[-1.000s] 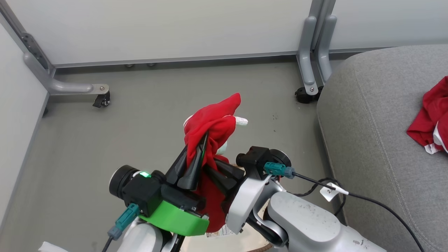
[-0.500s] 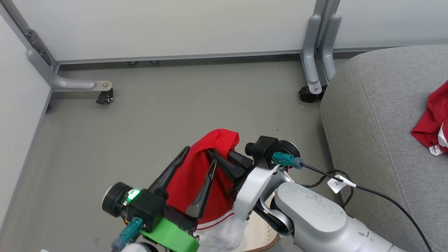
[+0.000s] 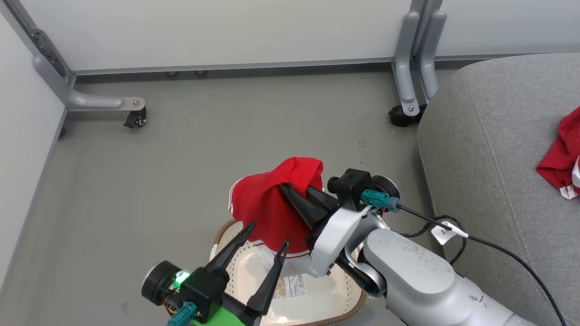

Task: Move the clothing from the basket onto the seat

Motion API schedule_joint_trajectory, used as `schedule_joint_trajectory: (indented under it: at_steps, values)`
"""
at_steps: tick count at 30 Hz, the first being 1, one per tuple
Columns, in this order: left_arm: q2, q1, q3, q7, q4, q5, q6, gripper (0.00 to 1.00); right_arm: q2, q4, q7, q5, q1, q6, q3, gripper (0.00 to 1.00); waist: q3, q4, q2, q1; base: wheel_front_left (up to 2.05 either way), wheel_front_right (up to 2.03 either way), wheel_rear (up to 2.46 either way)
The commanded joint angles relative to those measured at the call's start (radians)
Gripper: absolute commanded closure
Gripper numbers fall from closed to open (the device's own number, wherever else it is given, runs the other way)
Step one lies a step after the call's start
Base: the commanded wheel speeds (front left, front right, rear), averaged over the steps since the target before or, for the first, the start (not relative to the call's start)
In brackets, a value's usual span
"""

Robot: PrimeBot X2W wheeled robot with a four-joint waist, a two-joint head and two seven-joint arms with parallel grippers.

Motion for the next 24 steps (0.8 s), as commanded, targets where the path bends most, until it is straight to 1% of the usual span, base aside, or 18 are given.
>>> schedule_joint_trajectory:
  at_steps: [1, 5, 11, 15, 24]
  values:
    - [0.012, 0.006, -0.001, 0.001, 0.006, 0.0, 0.003, 0.0, 0.0, 0.003, -0.005, -0.009, -0.015, 0.0, -0.008, 1.0, 0.003, -0.003, 0.0, 0.0, 0.0, 0.0, 0.0]
    - [0.02, 0.002, -0.003, 0.004, 0.01, 0.004, 0.006, 0.0, -0.005, 0.0, -0.005, -0.016, -0.018, 0.0, -0.026, 1.0, 0.012, -0.026, 0.0, 0.0, 0.0, 0.0, 0.0]
    - [0.038, -0.023, 0.001, 0.004, 0.016, 0.014, 0.011, 0.0, -0.007, -0.022, -0.005, -0.032, -0.025, 0.0, -0.065, 1.0, 0.043, -0.11, 0.0, 0.0, 0.0, 0.0, 0.0]
    - [0.05, -0.047, 0.0, 0.008, 0.013, 0.015, 0.008, 0.0, -0.008, -0.04, -0.005, -0.048, -0.032, 0.0, -0.097, 1.0, 0.073, -0.19, 0.0, 0.0, 0.0, 0.0, 0.0]
    - [0.091, -0.099, -0.006, 0.043, -0.008, 0.027, -0.001, 0.0, 0.004, -0.102, -0.005, -0.07, -0.005, 0.0, -0.179, 1.0, 0.143, -0.402, 0.0, 0.0, 0.0, 0.0, 0.0]
